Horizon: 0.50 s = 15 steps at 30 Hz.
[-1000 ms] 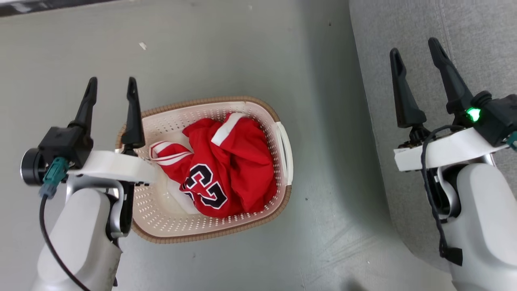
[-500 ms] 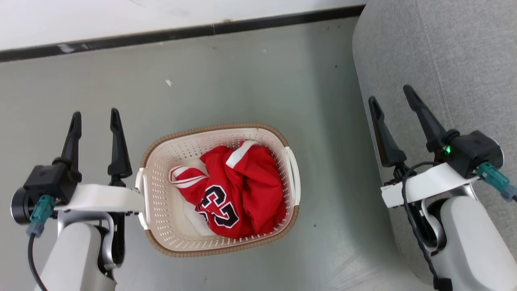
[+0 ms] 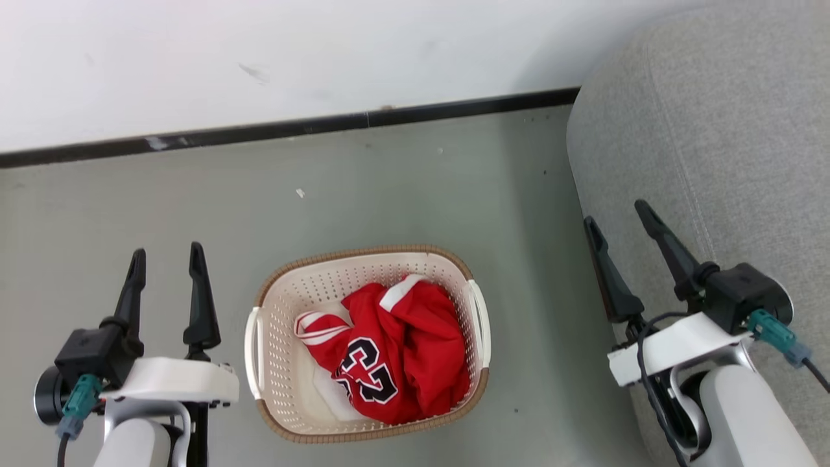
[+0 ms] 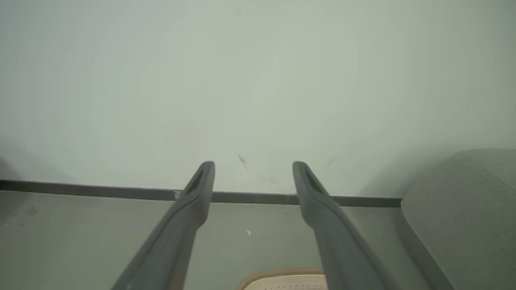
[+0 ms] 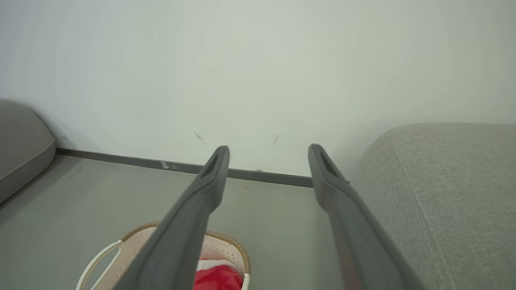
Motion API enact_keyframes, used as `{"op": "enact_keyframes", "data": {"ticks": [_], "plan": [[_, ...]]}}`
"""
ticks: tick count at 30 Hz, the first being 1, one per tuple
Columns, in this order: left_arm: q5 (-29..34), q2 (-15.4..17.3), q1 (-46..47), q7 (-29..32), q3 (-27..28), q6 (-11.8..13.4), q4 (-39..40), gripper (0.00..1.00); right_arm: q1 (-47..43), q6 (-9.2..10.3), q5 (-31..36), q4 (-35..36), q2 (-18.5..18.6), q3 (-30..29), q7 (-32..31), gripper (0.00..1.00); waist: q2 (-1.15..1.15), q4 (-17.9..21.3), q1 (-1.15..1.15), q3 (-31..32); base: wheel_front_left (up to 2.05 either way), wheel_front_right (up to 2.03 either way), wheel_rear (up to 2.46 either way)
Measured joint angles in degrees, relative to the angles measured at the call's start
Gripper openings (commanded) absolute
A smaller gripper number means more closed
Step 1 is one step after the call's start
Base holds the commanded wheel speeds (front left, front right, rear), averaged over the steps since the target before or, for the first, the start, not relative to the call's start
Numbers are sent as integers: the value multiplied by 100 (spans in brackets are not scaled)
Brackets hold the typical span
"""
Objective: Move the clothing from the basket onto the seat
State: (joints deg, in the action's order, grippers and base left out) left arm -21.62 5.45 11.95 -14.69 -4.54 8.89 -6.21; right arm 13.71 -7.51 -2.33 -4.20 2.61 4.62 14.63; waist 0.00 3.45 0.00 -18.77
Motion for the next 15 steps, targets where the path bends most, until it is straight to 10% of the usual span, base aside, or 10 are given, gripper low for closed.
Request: {"op": "enact_keyframes", "data": {"ticks": [15], "plan": [[16,-68,-765,0,37,-149,-5,100,-905,0,-59,-26,-9,-85,-1,100,0,-100,0,882,0,0,0]]}}
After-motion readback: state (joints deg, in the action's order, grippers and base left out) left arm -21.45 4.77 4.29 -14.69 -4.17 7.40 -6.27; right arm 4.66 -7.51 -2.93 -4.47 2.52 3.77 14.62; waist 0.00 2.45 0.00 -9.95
